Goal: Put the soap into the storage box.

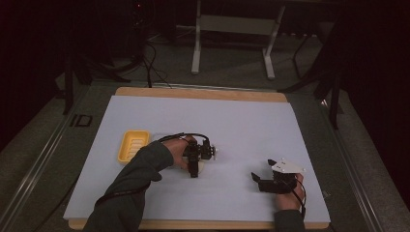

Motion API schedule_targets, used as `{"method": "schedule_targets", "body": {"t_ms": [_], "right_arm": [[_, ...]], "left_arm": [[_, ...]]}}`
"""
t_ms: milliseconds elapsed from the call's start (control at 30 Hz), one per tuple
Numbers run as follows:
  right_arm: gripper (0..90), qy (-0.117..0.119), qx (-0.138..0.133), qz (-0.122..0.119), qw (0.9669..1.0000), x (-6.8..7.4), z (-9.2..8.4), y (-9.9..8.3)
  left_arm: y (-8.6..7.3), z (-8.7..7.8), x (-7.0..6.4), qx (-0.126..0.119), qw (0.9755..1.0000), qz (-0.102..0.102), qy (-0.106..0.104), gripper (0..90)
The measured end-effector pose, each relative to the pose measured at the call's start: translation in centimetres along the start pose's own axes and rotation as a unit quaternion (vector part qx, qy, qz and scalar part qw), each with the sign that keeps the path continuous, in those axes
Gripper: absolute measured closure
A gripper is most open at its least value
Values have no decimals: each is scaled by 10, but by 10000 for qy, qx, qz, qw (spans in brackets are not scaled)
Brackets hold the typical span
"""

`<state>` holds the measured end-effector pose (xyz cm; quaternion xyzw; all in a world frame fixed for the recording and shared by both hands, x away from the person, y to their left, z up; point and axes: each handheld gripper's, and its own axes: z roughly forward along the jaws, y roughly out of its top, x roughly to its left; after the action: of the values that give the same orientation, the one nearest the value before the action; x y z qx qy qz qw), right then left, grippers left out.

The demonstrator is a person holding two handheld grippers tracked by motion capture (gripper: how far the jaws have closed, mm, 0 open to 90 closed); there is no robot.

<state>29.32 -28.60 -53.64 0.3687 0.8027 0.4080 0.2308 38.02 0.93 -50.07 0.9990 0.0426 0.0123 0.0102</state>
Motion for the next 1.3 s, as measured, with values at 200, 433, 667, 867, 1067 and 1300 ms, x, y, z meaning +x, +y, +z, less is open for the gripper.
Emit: {"method": "schedule_targets", "body": {"t_ms": [200,433,667,867,1067,1300], "right_arm": [[148,-1,7,-11,10000,0,0,0],[147,-1,7,-8,10000,0,0,0],[147,0,6,-5,10000,0,0,0],[148,-2,3,-3,10000,0,0,0],[148,-1,5,-9,10000,0,0,0],[148,-2,3,-3,10000,0,0,0]], "left_arm": [[-6,-5,1,-24,10000,-7,-13,229],[-10,-11,4,-21,10000,-56,1,229],[-14,-19,6,-80,9999,-82,78,229],[-20,-23,8,-98,9998,-139,68,230],[-25,-27,11,-163,9996,-222,34,230],[-31,-30,12,-115,9996,-264,74,230]]}}
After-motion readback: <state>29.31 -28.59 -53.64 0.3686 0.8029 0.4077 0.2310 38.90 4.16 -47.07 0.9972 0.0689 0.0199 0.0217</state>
